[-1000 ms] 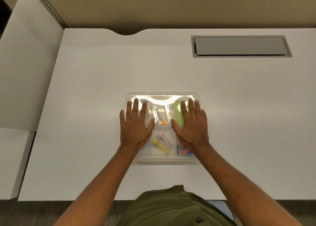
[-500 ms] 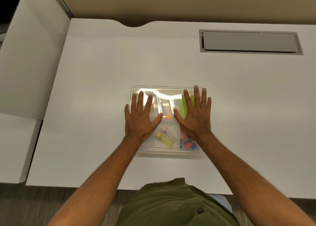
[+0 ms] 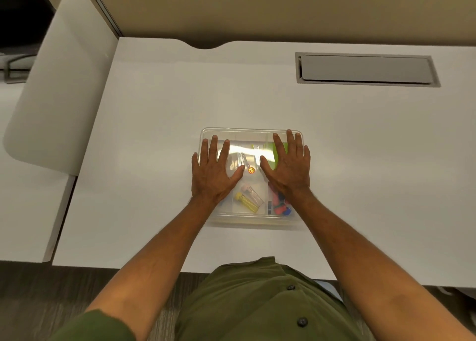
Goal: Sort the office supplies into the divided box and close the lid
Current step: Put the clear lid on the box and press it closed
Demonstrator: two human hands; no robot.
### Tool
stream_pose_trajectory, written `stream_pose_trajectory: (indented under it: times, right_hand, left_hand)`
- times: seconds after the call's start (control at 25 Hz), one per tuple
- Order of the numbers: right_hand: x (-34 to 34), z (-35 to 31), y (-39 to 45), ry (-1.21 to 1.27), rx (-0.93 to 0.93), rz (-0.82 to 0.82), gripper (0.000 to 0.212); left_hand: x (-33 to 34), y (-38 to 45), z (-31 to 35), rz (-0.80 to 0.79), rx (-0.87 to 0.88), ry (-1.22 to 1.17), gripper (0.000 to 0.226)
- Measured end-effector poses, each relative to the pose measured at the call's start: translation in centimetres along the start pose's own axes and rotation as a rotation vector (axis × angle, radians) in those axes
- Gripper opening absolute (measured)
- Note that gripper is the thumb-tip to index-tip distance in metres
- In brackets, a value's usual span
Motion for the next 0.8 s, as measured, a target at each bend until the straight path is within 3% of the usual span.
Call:
stream_pose_trajectory:
  times: [0.32,0.52,0.8]
  right_hand:
    - [-1.5,1.2,0.4,0.393,-0.011,0.086,0.05]
    - [-2.1,2.7,-2.9,0.238,-0.061,0.153,0.049]
    - [0.0,3.6,-7.6,0.165,-0.02,0.035,0.06]
  left_hand:
    - [-0.9,-0.3,0.3,-0.003,-0.007,-0.013,0.081]
    - [-0.7,-2.9,1.7,0.041,0.013,-0.021,0.081]
    - [0.8,-5.2,2.1,0.038,0.022,0.038,0.079]
Point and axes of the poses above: each hand's wrist, its own y-axis towards the middle knuckle, its own x-axis out of the palm, z = x × y, the point moved 2 cm from there along y, towards the middle knuckle, and after that the axes turned 6 degrees about x, right-handed, at the moved point
